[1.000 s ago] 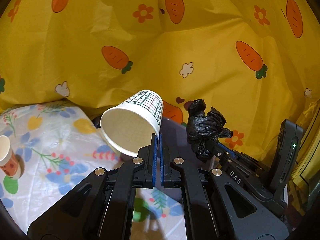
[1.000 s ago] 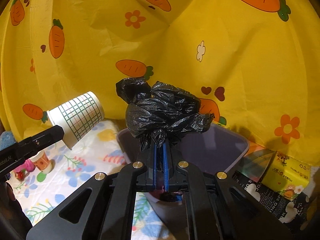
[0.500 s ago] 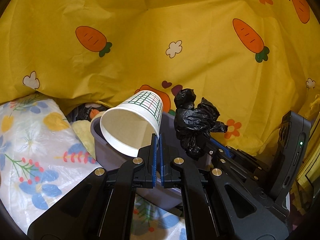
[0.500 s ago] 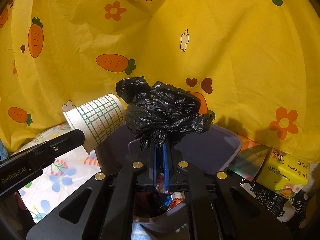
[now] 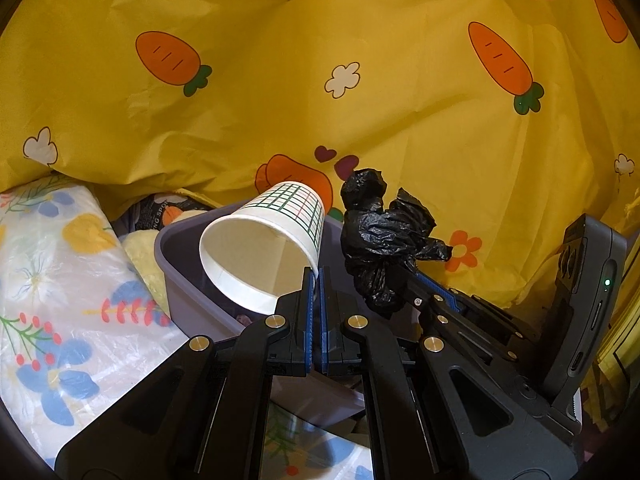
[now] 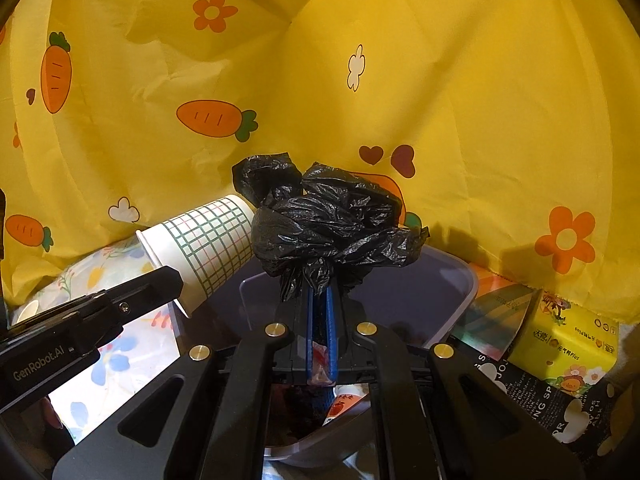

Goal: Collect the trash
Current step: 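Carry the black bag and checked cup to the grey bin and release both, then move both open tools back over the remaining trash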

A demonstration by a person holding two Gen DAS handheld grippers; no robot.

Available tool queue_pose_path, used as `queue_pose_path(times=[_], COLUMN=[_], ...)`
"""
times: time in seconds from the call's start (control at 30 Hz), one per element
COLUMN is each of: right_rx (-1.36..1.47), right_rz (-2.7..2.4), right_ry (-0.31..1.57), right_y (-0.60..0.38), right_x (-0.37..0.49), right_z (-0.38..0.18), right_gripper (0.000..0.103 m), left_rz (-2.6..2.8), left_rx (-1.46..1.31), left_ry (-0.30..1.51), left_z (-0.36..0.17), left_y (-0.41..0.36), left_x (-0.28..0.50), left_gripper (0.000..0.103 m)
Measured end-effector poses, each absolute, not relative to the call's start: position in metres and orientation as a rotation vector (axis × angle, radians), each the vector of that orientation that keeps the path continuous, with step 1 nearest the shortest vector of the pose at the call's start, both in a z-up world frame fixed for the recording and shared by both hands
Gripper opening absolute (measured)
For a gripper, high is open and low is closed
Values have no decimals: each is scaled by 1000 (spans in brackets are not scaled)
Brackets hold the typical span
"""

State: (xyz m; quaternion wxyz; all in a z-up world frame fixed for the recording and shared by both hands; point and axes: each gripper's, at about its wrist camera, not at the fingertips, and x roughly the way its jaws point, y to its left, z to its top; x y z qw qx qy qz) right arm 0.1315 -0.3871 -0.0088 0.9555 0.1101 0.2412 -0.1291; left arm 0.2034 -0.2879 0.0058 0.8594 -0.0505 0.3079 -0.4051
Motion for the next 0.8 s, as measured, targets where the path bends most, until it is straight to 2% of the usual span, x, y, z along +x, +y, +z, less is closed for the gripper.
queue_pose_path(times=[0.1,0.13,0.17,0.2,0.23,0.27,0.3,0.6,0.8], right_rx=[220,220,224,230,234,232,231,214,209], right_rz=[-258,-259,-263,-268,-274,-276,-276,-282,-284], right_ry=[490,493,495,491,482,481,485,498,492], right_y=[-388,-388,-389,-390,-391,-391,-390,-384,-378], right_x=[132,132,133,132,130,130,130,128,123], right_z=[-10,-11,-12,-12,-13,-13,-14,-13,-11], right_gripper=[7,11,23,33,48,50,50,51,54], left_rz=[-862,-851,-831,-819,-811,-798,-784,-714,-695], left_rx=[-88,-77,-64,-61,-67,-75,-80,-93,-99], left_ry=[637,625,620,618,613,601,587,590,576], left_z=[4,4,3,3,3,3,4,2,5], left_y=[-291,-291,-291,-290,-287,-283,-279,-258,-245], left_x=[202,201,201,201,201,201,200,199,190], left_gripper=[2,3,13,31,42,57,60,73,77])
